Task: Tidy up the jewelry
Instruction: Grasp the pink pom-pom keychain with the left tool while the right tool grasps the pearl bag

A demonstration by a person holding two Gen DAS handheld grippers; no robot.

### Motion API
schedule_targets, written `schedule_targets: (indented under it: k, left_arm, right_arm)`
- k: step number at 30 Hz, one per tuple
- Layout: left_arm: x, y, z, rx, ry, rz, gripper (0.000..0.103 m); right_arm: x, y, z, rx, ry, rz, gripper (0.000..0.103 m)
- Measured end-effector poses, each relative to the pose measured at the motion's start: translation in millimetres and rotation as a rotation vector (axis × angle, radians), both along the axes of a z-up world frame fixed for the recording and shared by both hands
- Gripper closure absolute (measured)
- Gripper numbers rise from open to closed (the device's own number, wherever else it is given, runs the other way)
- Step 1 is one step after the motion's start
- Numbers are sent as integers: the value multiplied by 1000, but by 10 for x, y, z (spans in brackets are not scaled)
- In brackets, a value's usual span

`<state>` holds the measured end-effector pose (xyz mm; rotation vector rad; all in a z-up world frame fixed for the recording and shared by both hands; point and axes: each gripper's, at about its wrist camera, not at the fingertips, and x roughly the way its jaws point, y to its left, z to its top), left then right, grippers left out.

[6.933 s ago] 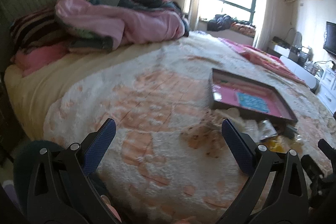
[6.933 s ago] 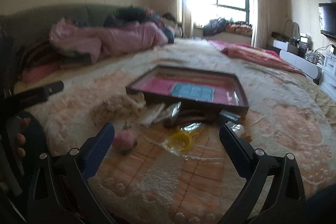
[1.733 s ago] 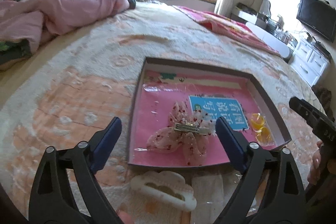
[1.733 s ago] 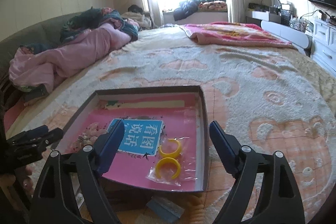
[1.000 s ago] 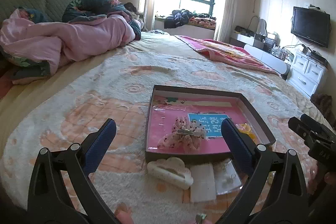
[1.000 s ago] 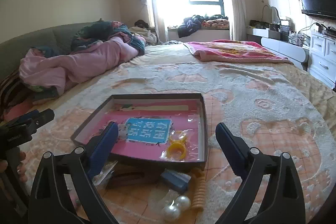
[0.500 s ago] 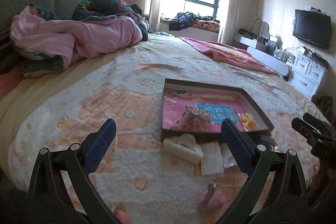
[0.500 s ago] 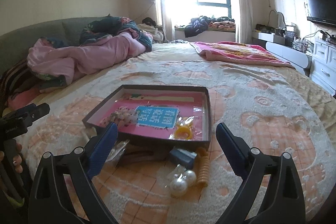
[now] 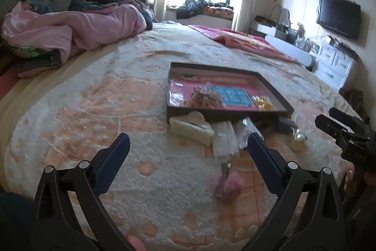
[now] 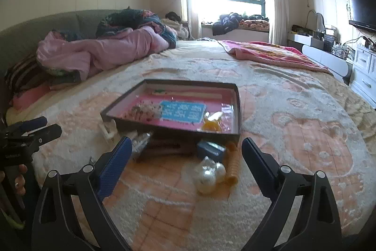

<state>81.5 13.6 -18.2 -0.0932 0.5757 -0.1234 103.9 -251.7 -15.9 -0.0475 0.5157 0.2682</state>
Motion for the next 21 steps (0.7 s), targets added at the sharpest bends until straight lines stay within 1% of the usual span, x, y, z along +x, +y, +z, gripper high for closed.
schedule_targets:
  k: [6, 10, 17, 21]
  left_arm:
    - [-4, -165, -131, 27, 39, -65, 11]
    - [21, -265, -230, 39, 72, -97, 11]
    - [56, -346, -371, 46, 116, -129, 12]
    - [93, -368, -439, 41, 145, -145, 20]
  right_arm:
    - [-73, -44, -122, -23, 34, -6, 11]
    - [-67, -92, -183, -15, 60, -15, 12]
    - [24, -94, -326, -1, 121, -16, 22]
    - [76, -70, -389, -1, 137, -16, 27]
